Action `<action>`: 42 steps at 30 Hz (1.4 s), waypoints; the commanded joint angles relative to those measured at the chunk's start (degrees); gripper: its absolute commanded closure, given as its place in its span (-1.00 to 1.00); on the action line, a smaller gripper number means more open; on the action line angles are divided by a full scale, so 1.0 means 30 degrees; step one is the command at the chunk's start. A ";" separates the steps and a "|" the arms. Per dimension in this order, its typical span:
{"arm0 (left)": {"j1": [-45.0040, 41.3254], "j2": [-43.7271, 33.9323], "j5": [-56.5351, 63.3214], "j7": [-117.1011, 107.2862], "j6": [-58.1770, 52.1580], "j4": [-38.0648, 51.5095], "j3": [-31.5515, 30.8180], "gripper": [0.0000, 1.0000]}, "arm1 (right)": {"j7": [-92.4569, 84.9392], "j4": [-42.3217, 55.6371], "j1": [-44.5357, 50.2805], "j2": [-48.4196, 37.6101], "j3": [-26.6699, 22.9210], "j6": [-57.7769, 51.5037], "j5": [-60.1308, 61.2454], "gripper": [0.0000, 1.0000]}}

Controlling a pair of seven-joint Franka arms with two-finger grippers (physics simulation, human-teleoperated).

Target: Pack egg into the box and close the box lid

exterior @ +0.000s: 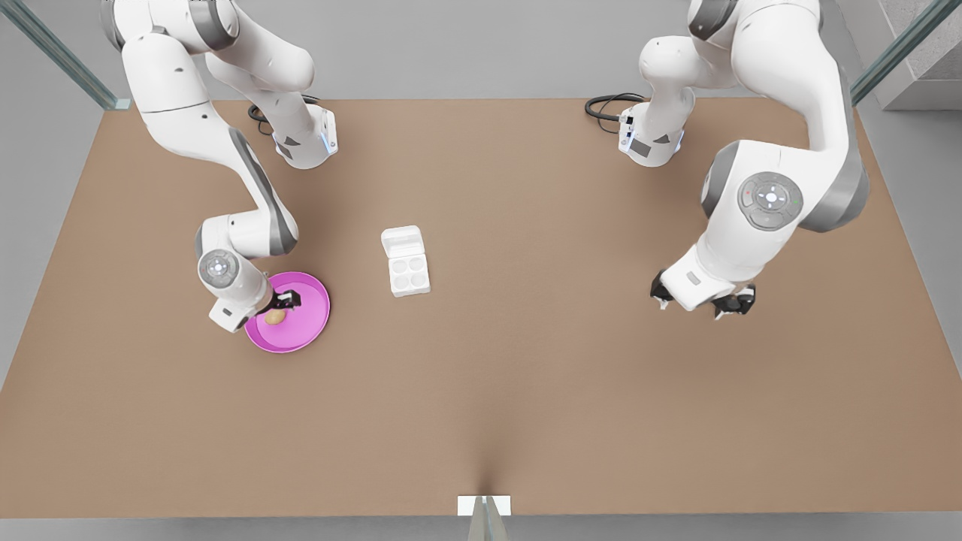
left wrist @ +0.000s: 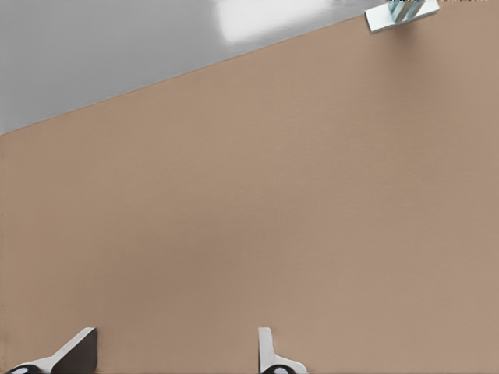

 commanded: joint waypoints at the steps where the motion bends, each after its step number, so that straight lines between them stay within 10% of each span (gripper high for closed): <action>1: 0.0532 0.0029 0.0004 0.3118 0.1499 0.0026 0.0023 -1.00 | 0.1228 -0.0004 -0.0224 0.0360 0.0014 0.1840 -0.0430 -1.00; 21: 0.3314 0.0000 -0.6440 0.5286 0.1557 0.0055 0.0111 -1.00 | 0.1960 -0.0033 -0.3712 0.2675 0.2328 0.2544 -0.0254 -1.00; 32: -0.1606 0.0000 0.1849 -0.8835 0.0591 0.0055 -0.0123 -1.00 | 0.1931 -0.0385 -0.3712 0.2850 0.2328 0.2544 -0.0313 -1.00; 39: 0.1265 0.1696 -0.4099 0.0571 -0.3038 0.2482 0.0140 -1.00 | 0.1931 -0.0356 -0.3975 0.2997 0.2328 0.2837 -0.0430 -1.00; 42: 0.0269 0.1670 -0.1960 -0.4001 -0.2046 0.2809 -0.0123 -1.00 | 0.1902 -0.0326 -0.4093 0.2938 0.2328 0.2749 -0.0401 -0.34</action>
